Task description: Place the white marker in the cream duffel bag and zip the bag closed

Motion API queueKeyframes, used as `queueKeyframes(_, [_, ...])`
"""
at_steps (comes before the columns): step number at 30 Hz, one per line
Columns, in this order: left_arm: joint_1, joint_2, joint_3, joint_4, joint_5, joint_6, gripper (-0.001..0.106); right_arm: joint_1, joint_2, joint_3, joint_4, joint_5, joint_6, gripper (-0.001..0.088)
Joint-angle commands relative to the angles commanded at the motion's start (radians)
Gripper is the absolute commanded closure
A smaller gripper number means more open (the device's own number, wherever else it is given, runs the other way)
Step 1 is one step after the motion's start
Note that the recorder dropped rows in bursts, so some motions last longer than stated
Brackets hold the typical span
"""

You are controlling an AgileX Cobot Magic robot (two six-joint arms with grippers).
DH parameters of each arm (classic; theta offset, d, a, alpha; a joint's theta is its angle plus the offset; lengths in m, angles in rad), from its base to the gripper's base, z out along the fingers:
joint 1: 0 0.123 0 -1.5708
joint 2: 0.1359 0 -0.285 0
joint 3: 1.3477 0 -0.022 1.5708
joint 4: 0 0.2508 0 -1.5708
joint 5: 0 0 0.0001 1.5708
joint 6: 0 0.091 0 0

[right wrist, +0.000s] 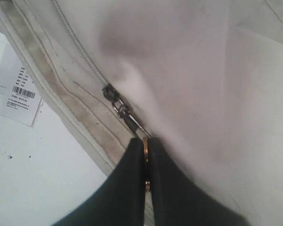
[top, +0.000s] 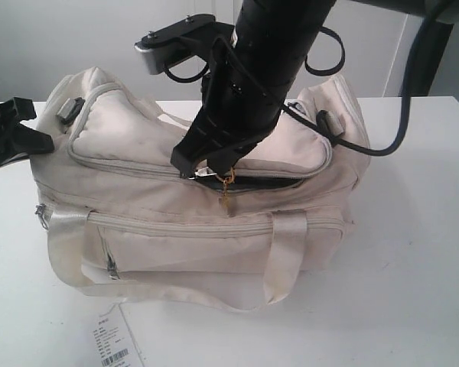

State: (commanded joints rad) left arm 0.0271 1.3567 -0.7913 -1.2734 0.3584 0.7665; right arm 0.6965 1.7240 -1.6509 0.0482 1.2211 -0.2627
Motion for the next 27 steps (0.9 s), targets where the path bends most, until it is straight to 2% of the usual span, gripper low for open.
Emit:
queueKeyframes(6, [0.000, 0.000, 0.000, 0.000, -0.002, 0.000, 0.105, 0.000, -0.017, 0.059, -0.005, 0.000, 0.016, 0.0868])
queueKeyframes(19, [0.000, -0.012, 0.000, 0.004, 0.001, 0.005, 0.105, 0.000, -0.025, 0.059, -0.070, 0.000, 0.016, 0.0868])
queueKeyframes(24, [0.000, -0.012, 0.000, 0.004, 0.009, 0.022, 0.105, 0.000, -0.025, 0.059, 0.024, 0.000, 0.008, 0.0868])
queueKeyframes(27, [0.000, -0.012, 0.000, 0.004, 0.013, 0.022, 0.105, 0.000, -0.025, 0.059, 0.026, 0.000, 0.004, 0.0868])
